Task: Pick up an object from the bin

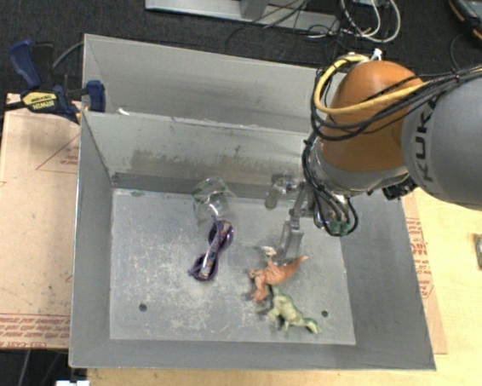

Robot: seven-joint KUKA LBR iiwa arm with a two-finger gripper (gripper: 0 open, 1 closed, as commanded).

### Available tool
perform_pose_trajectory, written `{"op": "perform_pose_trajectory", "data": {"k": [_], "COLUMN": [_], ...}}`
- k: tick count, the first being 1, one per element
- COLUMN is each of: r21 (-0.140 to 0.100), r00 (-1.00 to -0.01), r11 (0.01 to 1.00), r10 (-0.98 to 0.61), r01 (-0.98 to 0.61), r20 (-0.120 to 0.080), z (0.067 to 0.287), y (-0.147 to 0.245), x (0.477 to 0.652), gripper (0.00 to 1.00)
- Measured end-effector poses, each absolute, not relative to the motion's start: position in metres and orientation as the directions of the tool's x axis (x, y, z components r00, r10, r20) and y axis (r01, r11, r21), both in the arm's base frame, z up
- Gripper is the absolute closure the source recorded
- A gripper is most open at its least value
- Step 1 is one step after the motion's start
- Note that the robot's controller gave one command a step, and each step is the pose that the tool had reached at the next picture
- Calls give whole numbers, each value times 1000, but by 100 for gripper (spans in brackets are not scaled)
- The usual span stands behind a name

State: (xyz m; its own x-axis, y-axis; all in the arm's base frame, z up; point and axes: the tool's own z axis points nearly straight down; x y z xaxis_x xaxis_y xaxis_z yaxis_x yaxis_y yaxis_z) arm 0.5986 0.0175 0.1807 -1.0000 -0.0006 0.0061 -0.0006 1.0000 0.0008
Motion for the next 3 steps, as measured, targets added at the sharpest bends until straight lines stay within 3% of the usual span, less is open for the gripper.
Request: {"op": "perform_pose_trajectory", "data": {"k": [1,2,3], "r21": [1,0,2], "r00": [-1000,-998,-996], "r11": [1000,998,996], "r10": [0,59,-87], "r01": [0,59,-87], "r20": [-2,10,-3], "z": [186,111,77], "y": [17,-27,-12], "x": [600,578,581], "gripper": [0,0,0]}}
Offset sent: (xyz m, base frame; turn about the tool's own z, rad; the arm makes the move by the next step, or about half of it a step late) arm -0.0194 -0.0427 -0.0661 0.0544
